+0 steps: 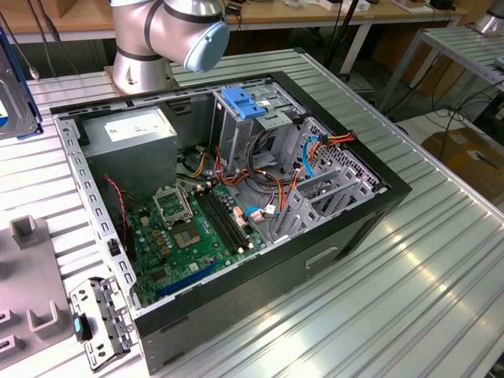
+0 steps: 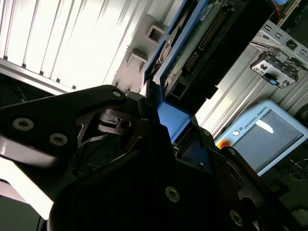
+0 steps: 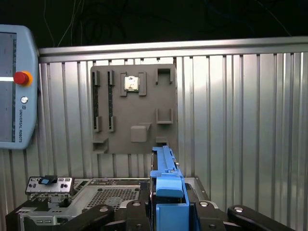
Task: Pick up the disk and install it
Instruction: 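Pick up the disk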
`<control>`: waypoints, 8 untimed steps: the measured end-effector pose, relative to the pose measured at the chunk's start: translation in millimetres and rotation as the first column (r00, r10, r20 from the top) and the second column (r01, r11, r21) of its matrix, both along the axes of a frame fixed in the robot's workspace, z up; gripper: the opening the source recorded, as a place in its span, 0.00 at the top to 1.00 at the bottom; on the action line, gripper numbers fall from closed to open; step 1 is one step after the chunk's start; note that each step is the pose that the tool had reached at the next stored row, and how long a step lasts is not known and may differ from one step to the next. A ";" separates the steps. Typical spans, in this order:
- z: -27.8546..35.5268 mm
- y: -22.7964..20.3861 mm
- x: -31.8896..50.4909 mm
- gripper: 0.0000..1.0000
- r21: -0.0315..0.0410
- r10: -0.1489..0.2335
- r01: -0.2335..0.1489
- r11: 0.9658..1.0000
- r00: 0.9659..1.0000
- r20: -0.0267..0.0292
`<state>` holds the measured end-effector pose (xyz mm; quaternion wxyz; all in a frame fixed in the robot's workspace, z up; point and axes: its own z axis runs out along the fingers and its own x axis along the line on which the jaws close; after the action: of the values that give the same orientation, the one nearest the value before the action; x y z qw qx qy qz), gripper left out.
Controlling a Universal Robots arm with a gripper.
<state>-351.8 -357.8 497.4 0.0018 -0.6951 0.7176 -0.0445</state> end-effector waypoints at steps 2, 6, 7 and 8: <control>0.1 0.0 1.1 0.63 0.000 0.000 0.000 1.000 1.000 0.000; 0.1 0.0 4.4 0.63 0.000 0.000 0.000 1.000 1.000 0.000; 0.1 0.0 6.9 0.63 0.000 0.000 0.000 1.000 1.000 0.000; 0.1 0.0 9.8 0.63 0.000 0.000 0.000 1.000 1.000 0.000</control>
<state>-342.1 -357.8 497.5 0.0017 -0.6951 0.7176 -0.0445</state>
